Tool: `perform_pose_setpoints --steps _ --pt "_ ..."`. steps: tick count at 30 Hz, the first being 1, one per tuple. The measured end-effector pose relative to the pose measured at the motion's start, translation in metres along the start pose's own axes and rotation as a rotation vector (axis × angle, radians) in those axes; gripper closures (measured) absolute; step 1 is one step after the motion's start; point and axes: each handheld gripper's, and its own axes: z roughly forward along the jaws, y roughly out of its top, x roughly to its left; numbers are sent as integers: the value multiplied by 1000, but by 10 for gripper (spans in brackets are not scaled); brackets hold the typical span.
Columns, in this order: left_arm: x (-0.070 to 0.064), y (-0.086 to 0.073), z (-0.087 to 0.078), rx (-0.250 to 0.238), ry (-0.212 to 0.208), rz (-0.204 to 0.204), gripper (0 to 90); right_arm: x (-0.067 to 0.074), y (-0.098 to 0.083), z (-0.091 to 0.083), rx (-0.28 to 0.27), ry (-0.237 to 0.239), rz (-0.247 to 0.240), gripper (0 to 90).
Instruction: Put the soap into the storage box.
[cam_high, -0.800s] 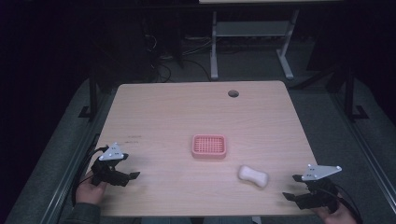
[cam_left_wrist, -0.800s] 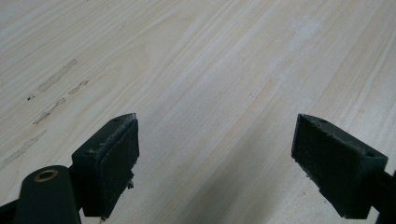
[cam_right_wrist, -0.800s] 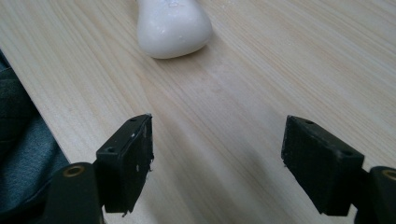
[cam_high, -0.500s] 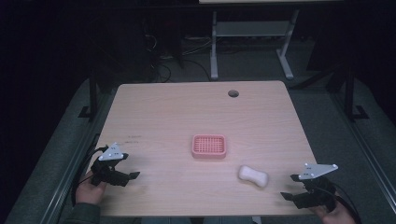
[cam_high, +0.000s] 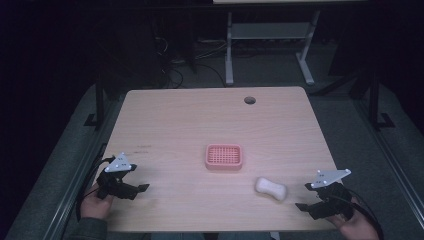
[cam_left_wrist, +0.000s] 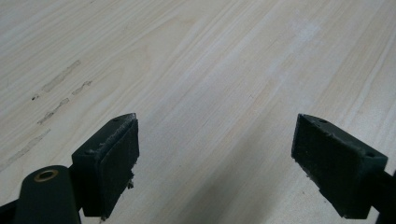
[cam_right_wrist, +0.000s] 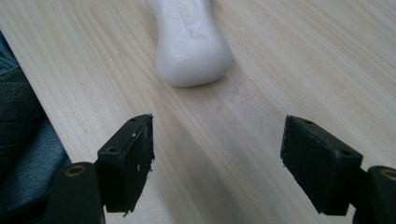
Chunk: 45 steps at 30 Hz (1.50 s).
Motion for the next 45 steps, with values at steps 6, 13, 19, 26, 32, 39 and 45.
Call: perform_pose_setpoints --steps 6,13,19,26,32,39,45 --pt "0 1 1 2 -7 7 149 0 13 1 27 27 -28 226" --pt "1 0 -1 -5 -4 -1 149 2 31 6 69 36 -73 233" --pt "1 0 -1 -6 -3 0 149 6 43 14 106 34 -121 234" --pt "1 0 -1 -11 -4 -6 149 8 52 20 117 36 -154 234" --pt "1 0 -1 -6 -4 -3 149 11 62 24 124 47 -187 241" --pt "1 0 -1 -9 -5 -6 149 12 69 28 132 52 -204 242" --pt "1 0 -2 -11 -3 -5 149 13 77 35 148 60 -224 259"
